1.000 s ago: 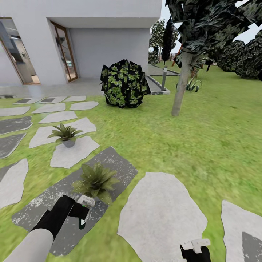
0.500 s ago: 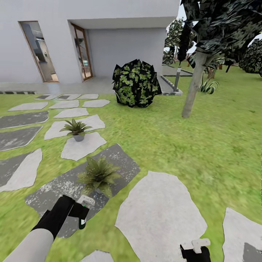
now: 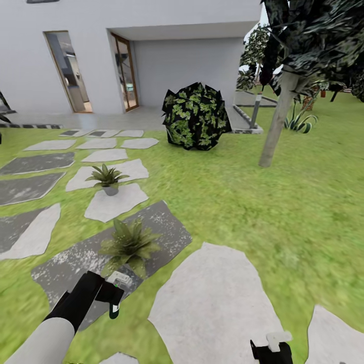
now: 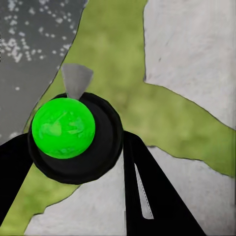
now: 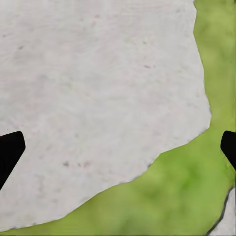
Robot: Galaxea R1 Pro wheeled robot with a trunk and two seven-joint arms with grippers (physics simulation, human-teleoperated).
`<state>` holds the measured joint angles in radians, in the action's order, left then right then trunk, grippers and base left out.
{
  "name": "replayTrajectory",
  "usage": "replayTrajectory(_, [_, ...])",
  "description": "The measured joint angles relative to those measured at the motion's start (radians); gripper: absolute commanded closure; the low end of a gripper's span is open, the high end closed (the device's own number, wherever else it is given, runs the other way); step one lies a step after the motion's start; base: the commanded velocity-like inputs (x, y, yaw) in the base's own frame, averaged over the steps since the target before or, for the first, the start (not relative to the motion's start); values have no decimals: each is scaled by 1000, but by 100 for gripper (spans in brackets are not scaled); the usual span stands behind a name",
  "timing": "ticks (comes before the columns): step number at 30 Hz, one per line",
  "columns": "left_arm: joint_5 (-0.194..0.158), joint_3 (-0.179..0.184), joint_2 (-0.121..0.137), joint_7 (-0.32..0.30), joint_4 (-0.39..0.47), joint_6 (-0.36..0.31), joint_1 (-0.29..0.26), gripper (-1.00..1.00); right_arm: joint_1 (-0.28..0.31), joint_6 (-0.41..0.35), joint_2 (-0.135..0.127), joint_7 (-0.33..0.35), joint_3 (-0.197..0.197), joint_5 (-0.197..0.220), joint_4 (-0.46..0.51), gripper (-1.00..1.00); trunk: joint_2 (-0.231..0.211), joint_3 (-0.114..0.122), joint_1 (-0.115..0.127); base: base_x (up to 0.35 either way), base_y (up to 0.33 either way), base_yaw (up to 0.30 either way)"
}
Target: Pick up the pesticide atomizer in the garden and spray insectifuge to fully cover both potted plants in the garden.
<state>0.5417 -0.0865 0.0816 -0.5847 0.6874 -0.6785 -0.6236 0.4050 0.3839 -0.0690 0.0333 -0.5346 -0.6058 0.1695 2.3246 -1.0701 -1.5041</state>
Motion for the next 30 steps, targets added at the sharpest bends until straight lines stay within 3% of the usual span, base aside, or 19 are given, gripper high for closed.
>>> replayTrajectory(10, [-2, 5, 10, -8, -7, -4, -4, 100, 0, 0, 0, 3, 0, 0, 0, -100, 0, 0, 0, 48, -65, 236])
replayTrajectory(13, [11, 5, 54, -94, -9, -5, -17, 100, 0, 0, 0, 2, 0, 0, 0, -100, 0, 0, 0, 0, 0, 22])
replayTrajectory(16, [69, 18, 86, -184, 1, -56, -20, 100, -1, 0, 0, 2, 0, 0, 0, -100, 0, 0, 0, 0, 0, 4])
replayTrajectory(17, [115, 32, 88, -206, 6, -91, -25, 100, -1, 0, 0, 1, 0, 0, 0, -100, 0, 0, 0, 0, 0, 0])
replayTrajectory(18, [190, 53, 82, -223, 13, -147, -52, 100, -1, 0, 0, 1, 0, 0, 0, -100, 0, 0, 0, 0, 0, 0])
replayTrajectory(21, [228, 63, 78, -240, 15, -186, -91, 100, -1, 0, 0, 1, 0, 0, 0, -100, 0, 0, 0, 0, 0, 0])
replayTrajectory(24, [241, 66, 82, -344, 15, -192, -137, 100, -1, 0, 0, 1, 0, 0, 0, -100, 0, 0, 0, 0, 0, 0])
replayTrajectory(26, [275, 75, 83, -409, 15, -192, -169, 100, 0, 0, 0, 1, 0, 0, 0, -100, 0, 0, 0, 0, 0, 0])
replayTrajectory(29, [329, 84, 80, -433, 15, -196, -176, 100, -1, 0, 0, 0, 0, 0, 0, -100, 0, 0, 0, 0, 0, 0])
replayTrajectory(30, [333, 84, 80, -435, 15, -197, -176, 100, 0, 0, 0, 0, 0, 0, 0, -100, 0, 0, 0, 0, 0, 0])
